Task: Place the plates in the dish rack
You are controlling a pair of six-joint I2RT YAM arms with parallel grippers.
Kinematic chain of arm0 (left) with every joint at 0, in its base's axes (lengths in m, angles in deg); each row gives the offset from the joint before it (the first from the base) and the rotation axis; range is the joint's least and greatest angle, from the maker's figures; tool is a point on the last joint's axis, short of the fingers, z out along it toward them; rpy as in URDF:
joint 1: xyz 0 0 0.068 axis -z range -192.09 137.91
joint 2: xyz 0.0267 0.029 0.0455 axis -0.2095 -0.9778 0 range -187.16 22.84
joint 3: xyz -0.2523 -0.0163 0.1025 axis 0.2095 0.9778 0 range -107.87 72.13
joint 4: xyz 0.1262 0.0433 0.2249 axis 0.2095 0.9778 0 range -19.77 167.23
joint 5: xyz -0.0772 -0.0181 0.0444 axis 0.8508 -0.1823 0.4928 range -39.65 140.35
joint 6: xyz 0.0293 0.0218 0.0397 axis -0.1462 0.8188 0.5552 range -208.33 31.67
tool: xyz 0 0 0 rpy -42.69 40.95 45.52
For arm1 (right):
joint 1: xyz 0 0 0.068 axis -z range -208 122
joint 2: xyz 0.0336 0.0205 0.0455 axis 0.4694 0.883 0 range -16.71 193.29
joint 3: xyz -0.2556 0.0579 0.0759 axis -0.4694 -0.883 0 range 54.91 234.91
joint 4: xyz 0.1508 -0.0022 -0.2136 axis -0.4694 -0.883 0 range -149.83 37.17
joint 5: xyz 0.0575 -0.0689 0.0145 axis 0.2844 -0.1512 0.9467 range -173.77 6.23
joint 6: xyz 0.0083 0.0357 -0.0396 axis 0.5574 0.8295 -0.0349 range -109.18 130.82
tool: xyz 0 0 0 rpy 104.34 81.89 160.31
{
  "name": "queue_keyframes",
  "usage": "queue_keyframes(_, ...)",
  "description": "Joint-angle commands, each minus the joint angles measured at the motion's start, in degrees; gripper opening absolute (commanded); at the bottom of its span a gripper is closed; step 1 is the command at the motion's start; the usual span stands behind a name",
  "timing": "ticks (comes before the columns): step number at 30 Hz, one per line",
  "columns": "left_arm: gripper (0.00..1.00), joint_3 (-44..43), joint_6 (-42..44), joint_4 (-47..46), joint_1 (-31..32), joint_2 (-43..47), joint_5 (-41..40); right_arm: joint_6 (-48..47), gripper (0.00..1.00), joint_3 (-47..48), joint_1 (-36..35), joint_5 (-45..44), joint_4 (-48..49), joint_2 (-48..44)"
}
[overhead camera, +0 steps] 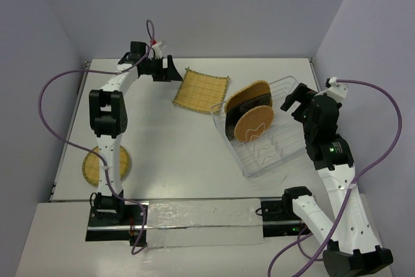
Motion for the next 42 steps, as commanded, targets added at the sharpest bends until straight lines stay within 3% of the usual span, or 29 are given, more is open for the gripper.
queue_keyframes(1, 0.99, -0.04, -2.60, 0.74, 0.20, -1.48, 2.68, 0.38, 1.00, 0.85, -0.16, -0.82, 2.15, -0.03)
queue_keyframes(12, 0.99, 13.67, -5.32, -1.23, 0.56, 1.93, 4.37, 0.04, 1.00, -0.82, -0.16, -1.50, 2.14, -1.40)
queue_keyframes(21, 0.99, 14.70, -5.78, -0.39, 2.13, 0.72, 3.57, -0.53, 1.00, -1.65, -0.16, -2.82, 2.14, -2.85)
queue_keyframes(28, 0.89, 11.27, -8.61, -0.06, 2.69, -1.81, 0.04, -1.31, 1.00, -1.77, -0.16, -4.40, 2.09, -4.71)
queue_keyframes(42, 0.71, 18.73, -18.53, -6.84, 4.26, -1.34, -11.44, -1.91, 1.00, -0.99, -0.16, -7.49, 2.07, -7.08)
